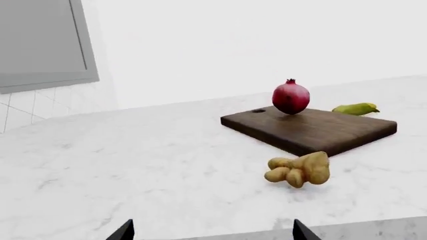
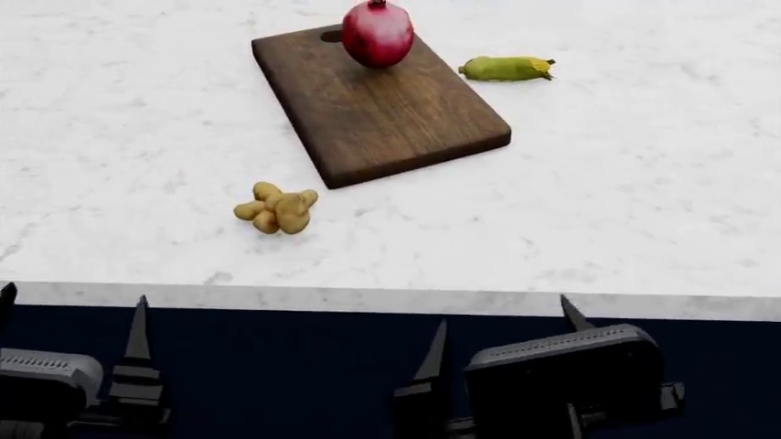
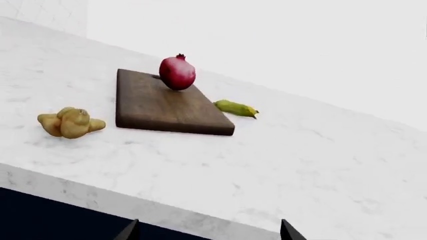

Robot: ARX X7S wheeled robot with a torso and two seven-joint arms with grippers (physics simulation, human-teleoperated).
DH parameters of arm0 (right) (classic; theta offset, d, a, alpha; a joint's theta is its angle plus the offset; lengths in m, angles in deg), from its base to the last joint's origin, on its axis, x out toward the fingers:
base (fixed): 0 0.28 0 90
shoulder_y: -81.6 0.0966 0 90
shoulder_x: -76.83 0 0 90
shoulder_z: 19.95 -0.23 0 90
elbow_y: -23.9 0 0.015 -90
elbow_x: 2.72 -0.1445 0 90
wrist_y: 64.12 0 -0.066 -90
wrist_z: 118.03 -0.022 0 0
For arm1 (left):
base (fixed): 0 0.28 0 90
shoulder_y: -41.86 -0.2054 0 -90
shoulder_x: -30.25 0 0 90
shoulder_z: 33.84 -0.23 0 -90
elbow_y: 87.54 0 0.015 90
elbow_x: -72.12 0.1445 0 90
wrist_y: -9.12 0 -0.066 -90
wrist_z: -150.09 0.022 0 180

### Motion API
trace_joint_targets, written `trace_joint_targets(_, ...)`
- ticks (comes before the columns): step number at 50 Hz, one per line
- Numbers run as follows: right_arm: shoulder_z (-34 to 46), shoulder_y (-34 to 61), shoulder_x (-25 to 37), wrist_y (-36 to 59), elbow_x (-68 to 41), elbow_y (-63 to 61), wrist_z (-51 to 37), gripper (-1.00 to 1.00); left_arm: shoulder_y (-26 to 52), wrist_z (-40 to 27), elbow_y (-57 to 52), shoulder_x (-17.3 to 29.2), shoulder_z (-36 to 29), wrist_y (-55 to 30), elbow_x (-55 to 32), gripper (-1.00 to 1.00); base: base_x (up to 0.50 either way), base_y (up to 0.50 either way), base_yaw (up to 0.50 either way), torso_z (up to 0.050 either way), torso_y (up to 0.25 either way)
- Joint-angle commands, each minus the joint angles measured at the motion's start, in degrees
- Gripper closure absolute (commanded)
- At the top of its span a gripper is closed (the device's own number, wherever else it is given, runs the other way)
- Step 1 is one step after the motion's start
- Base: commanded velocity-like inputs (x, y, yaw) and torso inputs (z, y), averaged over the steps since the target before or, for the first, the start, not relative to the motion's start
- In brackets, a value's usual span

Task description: Clear the non-vegetable object off the cutting board and place the vegetables onto it.

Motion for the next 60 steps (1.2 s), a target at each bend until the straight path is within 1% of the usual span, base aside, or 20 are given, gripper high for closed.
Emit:
trace_joint_targets(1, -0.1, 8.5, -0.4, 12.5, 1.0, -6.4, 2.1, -1.00, 6.8, 2.8, -3.9, -0.2, 2.3, -9.6, -2.8, -1.00, 0.00, 0.00, 0.00, 0.000, 0.000)
trace_joint_targets(2, -0.1, 8.5, -0.4, 12.6, 1.0, -6.4, 2.1, -1.00, 6.8, 2.8, -3.9, -0.2, 2.3, -9.6, -2.8, -1.00, 0.00, 0.00, 0.00, 0.000, 0.000)
trace_joint_targets(9, -0.9, 15.5, 0.3, 17.1, 0.0, -6.6, 3.9, -1.00, 13.7, 3.2, -4.5, 0.2, 2.9, -16.6, -4.7, -1.00, 0.00, 0.00, 0.00, 0.000, 0.000)
trace_joint_targets(13, -2.0, 19.8, 0.4, 19.5, -0.7, -5.3, 5.1, -1.00, 17.5, 2.9, -3.2, 0.5, 2.6, -17.7, -4.4, -1.00, 0.00, 0.00, 0.00, 0.000, 0.000)
trace_joint_targets(16, -3.5, 23.2, 0.4, 20.6, -1.9, -2.9, 6.8, -1.00, 20.9, 3.9, -1.2, 0.1, 3.8, -19.2, -6.0, -1.00, 0.00, 0.00, 0.00, 0.000, 0.000)
trace_joint_targets(19, -4.7, 25.8, 0.3, 21.6, -3.0, -0.2, 8.3, -1.00, 24.8, 4.5, 1.4, 0.8, 3.3, -19.6, -5.8, -1.00, 0.00, 0.00, 0.00, 0.000, 0.000)
trace_joint_targets(20, -5.4, 27.1, 0.3, 22.4, -3.6, 0.7, 9.2, -1.00, 27.5, 5.1, 3.3, 1.0, 3.3, -20.6, -6.1, -1.00, 0.00, 0.00, 0.00, 0.000, 0.000)
trace_joint_targets(21, -5.6, 27.8, 0.4, 22.8, -3.7, 1.3, 9.4, -1.00, 28.5, 5.6, 3.6, 1.2, 3.1, -21.2, -6.5, -1.00, 0.00, 0.00, 0.00, 0.000, 0.000)
trace_joint_targets(23, -4.3, 30.4, 2.0, 24.0, -3.6, 3.1, 10.0, -1.00, 31.8, 6.0, 5.0, 0.7, 4.3, -24.0, -7.9, -1.00, 0.00, 0.00, 0.00, 0.000, 0.000)
trace_joint_targets(27, -2.3, 35.1, 4.0, 24.1, -3.8, 8.0, 11.4, -1.00, 37.4, 7.1, 8.6, 1.0, 3.0, -25.7, -8.2, -1.00, 0.00, 0.00, 0.00, 0.000, 0.000)
trace_joint_targets(31, -2.1, 39.9, 4.0, 25.2, -4.7, 11.8, 13.1, -1.00, 42.5, 7.3, 12.4, 0.8, 2.2, -27.4, -8.2, -1.00, 0.00, 0.00, 0.00, 0.000, 0.000)
trace_joint_targets(34, -3.2, 42.9, 3.3, 26.0, -5.7, 15.0, 14.3, -1.00, 45.5, 6.5, 16.2, 0.8, 0.7, -27.1, -6.7, -1.00, 0.00, 0.00, 0.00, 0.000, 0.000)
trace_joint_targets(35, -3.4, 43.5, 3.3, 25.9, -5.7, 15.6, 14.2, -1.00, 45.8, 7.0, 16.8, 0.8, 0.8, -26.7, -7.1, -1.00, 0.00, 0.00, 0.00, 0.000, 0.000)
trace_joint_targets(36, -3.2, 44.6, 3.5, 25.8, -5.9, 17.2, 14.8, -1.00, 46.5, 6.5, 18.6, 2.3, -3.0, -22.4, -3.9, -1.00, 0.00, 0.00, 0.00, 0.000, 0.000)
trace_joint_targets(37, -3.3, 45.2, 3.5, 25.7, -5.9, 18.0, 14.9, -1.00, 47.3, 7.3, 20.4, 1.6, -1.8, -23.1, -5.2, -1.00, 0.00, 0.00, 0.00, 0.000, 0.000)
trace_joint_targets(41, -0.5, 49.0, 4.5, 25.4, -5.7, 22.7, 15.7, -1.00, 50.6, 7.4, 25.7, 1.7, -3.4, -20.7, -3.8, -1.00, 0.00, 0.00, 0.00, 0.000, 0.000)
trace_joint_targets(45, 0.8, 52.7, 4.4, 25.2, -5.6, 26.7, 16.4, -1.00, 53.6, 8.0, 28.5, 1.2, -3.4, -21.7, -4.3, -1.00, 0.00, 0.00, 0.00, 0.000, 0.000)
trace_joint_targets(52, 1.0, 55.6, 3.7, 23.9, -6.0, 31.1, 17.0, -1.00, 54.8, 8.4, 30.3, 1.1, -3.8, -21.2, -4.4, -1.00, 0.46, 0.00, 0.00, 0.000, 0.000)
trace_joint_targets(60, 0.9, 55.9, 3.5, 24.4, -6.4, 31.1, 17.2, -1.00, 55.5, 8.4, 29.7, 1.3, -4.2, -22.0, -4.6, -1.00, 0.50, 0.00, 0.00, 0.000, 0.000)
